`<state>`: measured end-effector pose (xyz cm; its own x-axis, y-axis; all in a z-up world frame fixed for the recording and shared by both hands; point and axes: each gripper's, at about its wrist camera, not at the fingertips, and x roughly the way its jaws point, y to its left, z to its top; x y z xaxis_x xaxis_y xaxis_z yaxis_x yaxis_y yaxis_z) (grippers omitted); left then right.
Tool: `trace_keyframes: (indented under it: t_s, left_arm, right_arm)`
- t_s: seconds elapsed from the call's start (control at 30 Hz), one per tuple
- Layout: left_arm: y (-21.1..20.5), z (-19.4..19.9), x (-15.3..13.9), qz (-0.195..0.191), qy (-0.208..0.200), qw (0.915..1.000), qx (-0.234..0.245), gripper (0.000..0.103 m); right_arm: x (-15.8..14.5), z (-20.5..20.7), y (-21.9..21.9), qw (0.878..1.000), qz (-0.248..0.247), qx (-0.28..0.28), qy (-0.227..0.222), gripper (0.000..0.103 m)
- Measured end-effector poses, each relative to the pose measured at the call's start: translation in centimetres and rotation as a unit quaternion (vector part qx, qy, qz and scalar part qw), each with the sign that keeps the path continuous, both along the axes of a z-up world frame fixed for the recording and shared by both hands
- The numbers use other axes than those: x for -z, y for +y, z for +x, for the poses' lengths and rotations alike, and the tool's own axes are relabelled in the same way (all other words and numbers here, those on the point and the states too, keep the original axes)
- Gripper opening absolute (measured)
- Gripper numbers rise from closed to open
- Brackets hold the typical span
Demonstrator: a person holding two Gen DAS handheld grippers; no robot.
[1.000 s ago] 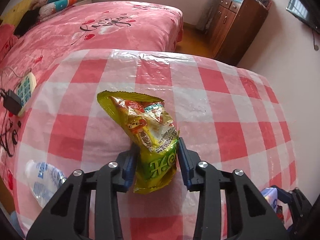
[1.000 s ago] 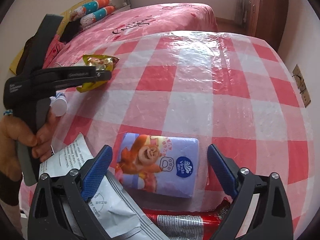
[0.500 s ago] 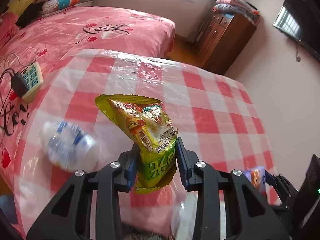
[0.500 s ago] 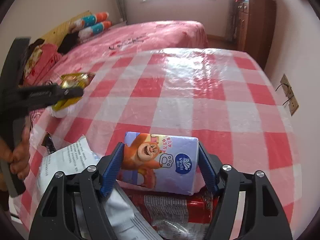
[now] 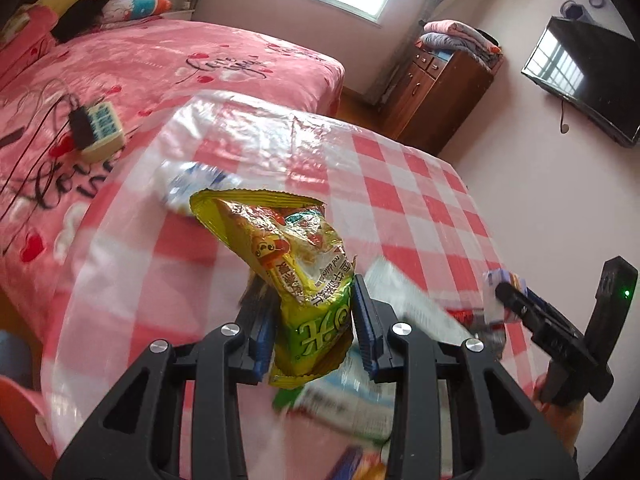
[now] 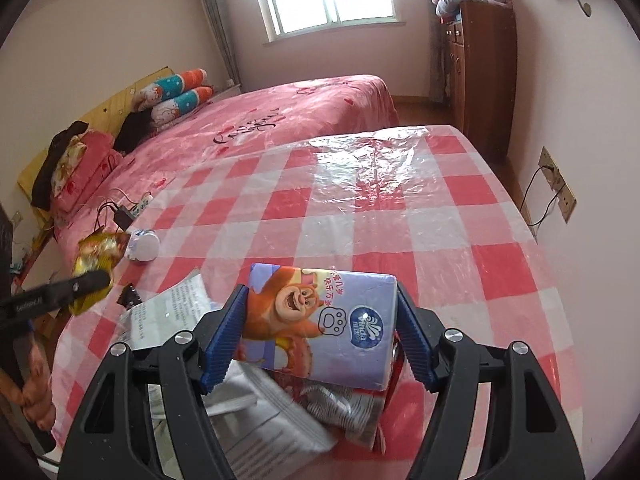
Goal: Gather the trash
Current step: 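Carry the chip bag and tissue pack to the pink bucket and release both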
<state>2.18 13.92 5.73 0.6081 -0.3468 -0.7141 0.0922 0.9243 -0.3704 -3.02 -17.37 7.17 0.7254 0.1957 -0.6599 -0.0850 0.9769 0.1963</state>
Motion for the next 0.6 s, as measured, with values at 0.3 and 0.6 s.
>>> trace_keyframes:
  t_s: [0.3, 0.6]
  left_arm:
    - [2.6, -4.8, 0.8, 0.001, 0.000, 0.9997, -0.023, 0.036]
    - [5.8, -8.6, 1.6, -0.016, 0.005, 0.9986, -0.049, 0.036]
  right_arm:
    - [-0.5, -3.3, 2.6, 0.999, -0.001, -0.034, -0.001, 0.071]
    - [-0.3, -6.3, 7.4, 0.996, 0.002, -0.089, 0.009, 0.071]
